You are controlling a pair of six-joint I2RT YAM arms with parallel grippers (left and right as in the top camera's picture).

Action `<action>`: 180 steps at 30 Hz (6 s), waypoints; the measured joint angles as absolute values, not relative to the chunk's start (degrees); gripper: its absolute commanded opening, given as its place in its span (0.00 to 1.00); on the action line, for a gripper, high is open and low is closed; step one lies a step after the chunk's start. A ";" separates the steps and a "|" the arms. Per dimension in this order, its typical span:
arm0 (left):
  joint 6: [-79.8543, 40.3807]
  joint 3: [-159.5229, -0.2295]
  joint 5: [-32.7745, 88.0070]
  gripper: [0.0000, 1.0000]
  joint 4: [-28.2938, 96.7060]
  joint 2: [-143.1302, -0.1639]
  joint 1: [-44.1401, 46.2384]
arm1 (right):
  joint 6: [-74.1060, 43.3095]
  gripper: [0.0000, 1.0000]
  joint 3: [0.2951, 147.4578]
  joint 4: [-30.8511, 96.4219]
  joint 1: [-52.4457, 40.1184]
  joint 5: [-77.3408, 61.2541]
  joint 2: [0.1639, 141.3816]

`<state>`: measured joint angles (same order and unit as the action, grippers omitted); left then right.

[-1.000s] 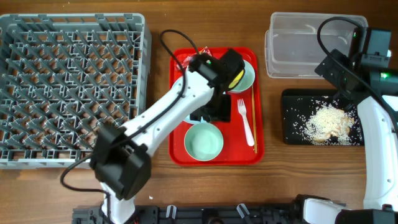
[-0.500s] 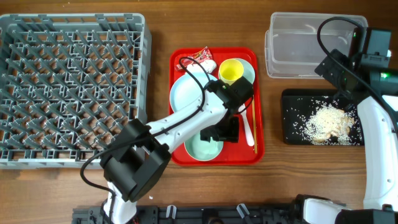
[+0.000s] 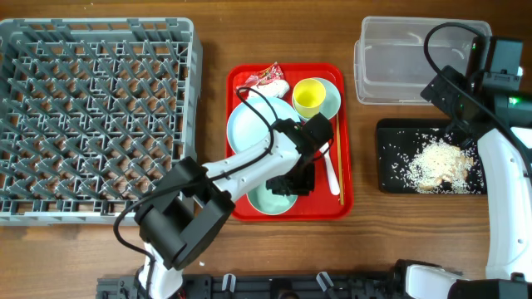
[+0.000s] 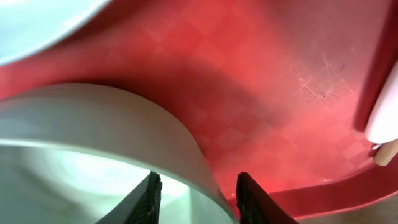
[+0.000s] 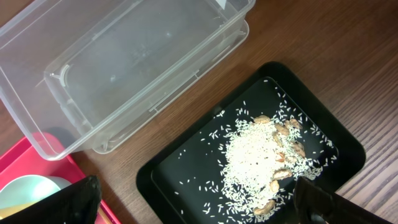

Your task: Sort waste into correct bins and load items into the dishwasher rack

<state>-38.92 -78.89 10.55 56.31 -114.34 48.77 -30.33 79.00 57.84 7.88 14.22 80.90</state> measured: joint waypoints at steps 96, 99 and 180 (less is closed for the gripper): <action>-43.66 -80.58 1.85 1.00 82.21 -71.35 -46.72 | -25.19 1.00 75.55 51.81 -45.91 -15.33 102.17; -43.66 -80.58 1.87 1.00 82.72 -71.35 -49.01 | -25.71 0.93 75.24 55.75 -48.25 -13.02 103.28; -43.66 -80.58 2.04 1.00 83.40 -71.35 -49.25 | -57.69 0.04 111.59 -35.86 -58.63 -36.45 139.92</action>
